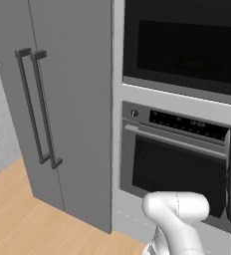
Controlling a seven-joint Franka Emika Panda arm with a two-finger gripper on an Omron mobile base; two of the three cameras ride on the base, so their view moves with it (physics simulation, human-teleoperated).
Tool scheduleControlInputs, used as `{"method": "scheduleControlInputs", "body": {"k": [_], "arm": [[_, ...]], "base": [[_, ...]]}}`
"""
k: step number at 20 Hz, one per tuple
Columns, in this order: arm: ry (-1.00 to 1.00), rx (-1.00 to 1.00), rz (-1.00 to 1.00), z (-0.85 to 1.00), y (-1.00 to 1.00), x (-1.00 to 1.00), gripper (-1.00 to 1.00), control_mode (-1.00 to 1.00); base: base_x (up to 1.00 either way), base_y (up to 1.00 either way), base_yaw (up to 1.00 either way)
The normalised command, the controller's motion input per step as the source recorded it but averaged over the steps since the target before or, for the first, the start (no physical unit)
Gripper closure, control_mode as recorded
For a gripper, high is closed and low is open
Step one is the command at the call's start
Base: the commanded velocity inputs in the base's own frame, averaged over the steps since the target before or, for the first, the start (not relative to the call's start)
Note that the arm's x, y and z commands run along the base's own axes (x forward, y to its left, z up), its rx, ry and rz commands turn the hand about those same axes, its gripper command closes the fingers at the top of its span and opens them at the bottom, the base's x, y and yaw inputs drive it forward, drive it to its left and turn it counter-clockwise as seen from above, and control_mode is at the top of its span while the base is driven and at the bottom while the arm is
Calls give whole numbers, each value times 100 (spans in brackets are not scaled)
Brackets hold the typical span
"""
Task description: Pick the lemon wedge from the sink and place it in the bowl. Then pick the bowl and place it in the microwave. Then close the microwave door and press the start button.
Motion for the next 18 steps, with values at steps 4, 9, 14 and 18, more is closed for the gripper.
{"method": "scheduleControlInputs", "body": {"k": [4,9,14,18], "arm": [[0,0,0,0,-24,16,100,-100],[0,0,0,-3,-9,17,100,-100],[0,0,0,-12,-5,21,100,-100],[0,0,1,-9,-23,11,100,-100]], "base": [[0,0,0],[0,0,0],[0,0,0],[0,0,0]]}}
